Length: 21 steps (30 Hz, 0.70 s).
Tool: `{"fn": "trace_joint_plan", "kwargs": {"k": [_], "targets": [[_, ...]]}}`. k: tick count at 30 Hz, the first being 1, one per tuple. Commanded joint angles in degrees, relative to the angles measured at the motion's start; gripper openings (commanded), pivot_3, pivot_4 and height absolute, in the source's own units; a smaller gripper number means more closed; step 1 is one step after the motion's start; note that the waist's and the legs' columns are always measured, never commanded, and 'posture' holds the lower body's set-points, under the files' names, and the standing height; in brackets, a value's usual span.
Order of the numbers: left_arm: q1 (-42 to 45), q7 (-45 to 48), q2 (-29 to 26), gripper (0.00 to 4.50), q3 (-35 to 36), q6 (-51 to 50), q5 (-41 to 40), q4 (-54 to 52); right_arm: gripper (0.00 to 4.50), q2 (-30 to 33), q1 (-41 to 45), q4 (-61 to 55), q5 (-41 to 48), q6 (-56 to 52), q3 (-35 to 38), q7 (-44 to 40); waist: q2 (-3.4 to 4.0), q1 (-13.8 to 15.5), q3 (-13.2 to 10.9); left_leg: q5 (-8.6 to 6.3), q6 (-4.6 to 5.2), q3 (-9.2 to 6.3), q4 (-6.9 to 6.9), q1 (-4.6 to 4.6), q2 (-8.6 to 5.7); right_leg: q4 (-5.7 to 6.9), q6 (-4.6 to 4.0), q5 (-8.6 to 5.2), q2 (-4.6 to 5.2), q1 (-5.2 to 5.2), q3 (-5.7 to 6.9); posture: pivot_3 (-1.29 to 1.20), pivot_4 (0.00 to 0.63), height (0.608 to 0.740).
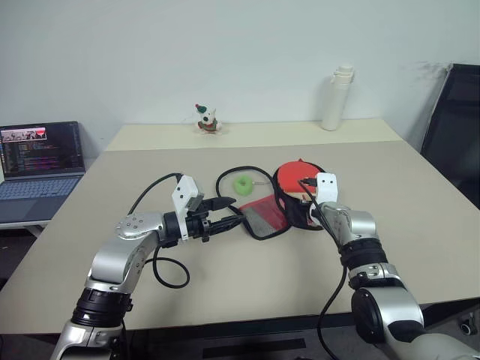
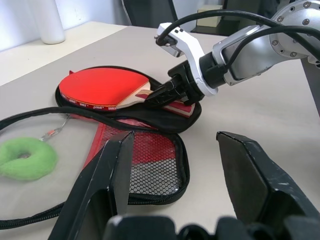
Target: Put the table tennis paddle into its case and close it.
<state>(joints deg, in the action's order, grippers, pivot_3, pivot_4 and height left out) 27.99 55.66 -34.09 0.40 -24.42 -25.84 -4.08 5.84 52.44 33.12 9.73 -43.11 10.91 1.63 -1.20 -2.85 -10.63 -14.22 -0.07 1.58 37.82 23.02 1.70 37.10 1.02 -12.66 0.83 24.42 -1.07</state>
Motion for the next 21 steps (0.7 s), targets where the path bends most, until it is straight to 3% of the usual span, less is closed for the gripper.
{"fn": "trace_joint_plan", "kwargs": {"k": [1, 6, 9, 13, 16, 19, 21], "targets": [[1.31, -0.23, -0.28, 2.87, 0.89, 0.34, -0.24, -1.32, 2.77, 0.10, 0.19, -3.32, 0.23, 0.05, 0.15, 0.43, 0.00, -0.01, 0.00, 0.00, 0.00, 0.00, 0.00, 0.00, 0.00, 0.00, 0.00, 0.00, 0.00, 0.00, 0.00, 0.00, 0.150, 0.740], [0.98, -0.36, -0.55, 2.87, 1.01, 0.44, 0.03, -1.35, 4.46, -0.19, -0.98, -8.11, 0.11, -0.91, -2.02, -1.41, 0.00, 0.00, 0.00, 0.00, 0.00, 0.00, 0.00, 0.00, 0.00, 0.01, 0.00, 0.00, 0.00, 0.00, 0.01, 0.00, 0.150, 0.740], [0.96, -0.82, -0.93, 2.87, 1.58, 0.44, 0.38, -0.97, 4.49, 0.67, -3.21, -17.08, 1.60, -2.12, -5.51, -7.11, 0.00, 0.02, 0.00, 0.00, 0.00, -0.02, -0.01, 0.01, 0.00, -0.01, 0.01, -0.01, 0.00, 0.00, 0.00, 0.00, 0.150, 0.740], [1.12, -2.70, -2.32, 2.87, 3.65, 1.97, 2.22, 3.02, 4.49, 9.12, -9.12, -37.24, 6.49, -7.50, -10.62, -20.18, 0.01, 0.18, -0.01, 0.00, 0.00, -0.09, -0.01, 0.01, 0.01, -0.01, 0.05, -0.03, 0.00, 0.00, 0.05, 0.00, 0.150, 0.740], [1.47, -3.47, -3.21, 2.87, 3.96, 4.27, 4.47, 7.59, 4.49, 14.94, -11.83, -44.87, 11.53, -12.86, -9.00, -25.81, -0.01, 0.75, 0.00, 0.00, 0.00, -0.11, 0.02, -0.01, 0.01, -0.01, 0.29, -0.17, 0.01, -0.04, 0.09, 0.00, 0.150, 0.740], [2.80, -4.65, -3.64, 2.27, 3.22, 6.37, 7.65, 14.09, 4.50, 19.70, -12.59, -50.14, 17.22, -17.05, -6.56, -31.00, -0.01, 1.00, 0.00, 0.00, 0.00, -0.08, 0.02, -0.06, 0.00, -0.01, 0.29, -0.18, 0.01, -0.06, 0.09, 0.00, 0.150, 0.740], [4.13, -5.20, -3.66, 1.56, 2.21, 8.01, 10.23, 18.87, 4.50, 22.57, -12.82, -52.60, 19.92, -18.71, -5.53, -33.56, -0.01, 1.00, 0.00, 0.00, 0.00, -0.06, 0.03, -0.07, 0.00, 0.01, 0.29, -0.18, 0.00, -0.06, 0.09, 0.00, 0.150, 0.740]]}}
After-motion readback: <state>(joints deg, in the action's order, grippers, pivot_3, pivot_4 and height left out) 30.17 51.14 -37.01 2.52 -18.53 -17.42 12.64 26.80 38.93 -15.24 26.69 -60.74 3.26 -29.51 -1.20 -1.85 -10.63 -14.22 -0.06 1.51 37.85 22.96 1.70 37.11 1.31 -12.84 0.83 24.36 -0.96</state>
